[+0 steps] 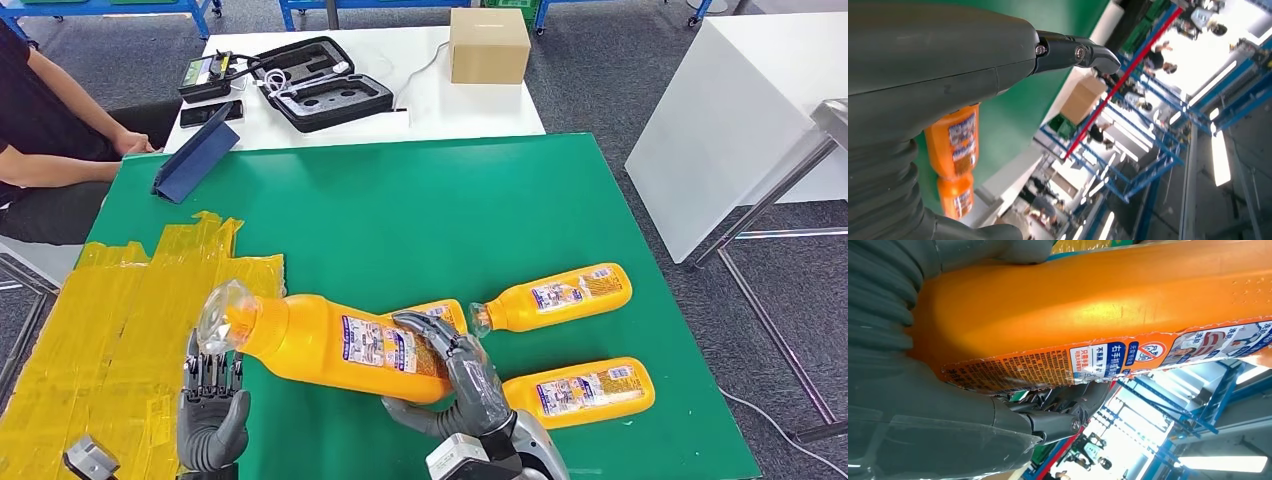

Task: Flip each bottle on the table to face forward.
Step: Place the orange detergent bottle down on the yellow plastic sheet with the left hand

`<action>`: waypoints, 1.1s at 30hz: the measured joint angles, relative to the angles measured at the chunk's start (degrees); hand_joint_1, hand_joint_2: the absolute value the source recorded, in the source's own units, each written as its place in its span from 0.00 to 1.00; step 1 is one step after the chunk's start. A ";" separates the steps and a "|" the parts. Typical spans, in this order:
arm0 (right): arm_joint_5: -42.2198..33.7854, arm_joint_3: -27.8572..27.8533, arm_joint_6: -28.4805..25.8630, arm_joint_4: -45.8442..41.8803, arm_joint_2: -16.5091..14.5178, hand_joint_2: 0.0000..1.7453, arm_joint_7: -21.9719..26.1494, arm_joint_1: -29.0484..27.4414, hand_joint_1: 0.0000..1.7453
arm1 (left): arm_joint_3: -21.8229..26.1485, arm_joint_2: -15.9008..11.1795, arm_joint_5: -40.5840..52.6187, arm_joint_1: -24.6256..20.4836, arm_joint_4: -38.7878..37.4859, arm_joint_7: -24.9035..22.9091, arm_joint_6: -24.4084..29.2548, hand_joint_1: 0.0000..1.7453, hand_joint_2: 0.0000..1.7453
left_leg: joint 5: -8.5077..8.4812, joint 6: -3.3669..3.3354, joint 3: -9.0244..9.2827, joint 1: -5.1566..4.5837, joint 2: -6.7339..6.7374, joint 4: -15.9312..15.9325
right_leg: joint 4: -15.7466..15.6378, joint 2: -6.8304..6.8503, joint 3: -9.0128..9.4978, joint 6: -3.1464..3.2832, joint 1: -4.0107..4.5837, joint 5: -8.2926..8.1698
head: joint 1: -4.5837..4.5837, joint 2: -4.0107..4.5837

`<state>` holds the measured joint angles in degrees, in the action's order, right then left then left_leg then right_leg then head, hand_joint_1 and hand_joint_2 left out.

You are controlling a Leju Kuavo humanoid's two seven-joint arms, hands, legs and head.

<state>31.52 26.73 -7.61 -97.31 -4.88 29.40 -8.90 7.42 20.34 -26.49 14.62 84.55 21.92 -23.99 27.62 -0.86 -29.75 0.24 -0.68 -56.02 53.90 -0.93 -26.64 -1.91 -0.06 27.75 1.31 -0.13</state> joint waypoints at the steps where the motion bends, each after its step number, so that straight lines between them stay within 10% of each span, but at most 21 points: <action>1: -0.02 -0.09 0.27 0.08 -0.05 1.00 0.00 0.13 1.00 | -0.13 0.01 0.01 -0.04 -0.09 0.00 -1.10 0.00 1.00 | 0.00 0.00 0.00 0.00 0.00 0.00 | 0.00 0.00 0.00 0.00 0.00 0.00 | 0.00 0.00; 33: 3.54 6.50 2.57 17.63 -6.67 1.00 -3.72 9.30 1.00 | -11.01 -2.26 9.05 -1.95 -0.88 5.99 -3.01 0.00 1.00 | -0.02 -0.03 -0.10 0.01 -0.07 0.00 | 0.03 0.00 -0.05 0.00 0.00 0.00 | 0.00 0.00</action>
<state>35.06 33.23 -5.03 -79.68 -11.55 25.68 0.39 -3.60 18.08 -17.44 12.67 83.67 27.91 -27.00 27.59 -0.88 -29.85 0.25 -0.75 -56.02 53.94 -0.93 -26.69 -1.90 -0.05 27.75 1.31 -0.13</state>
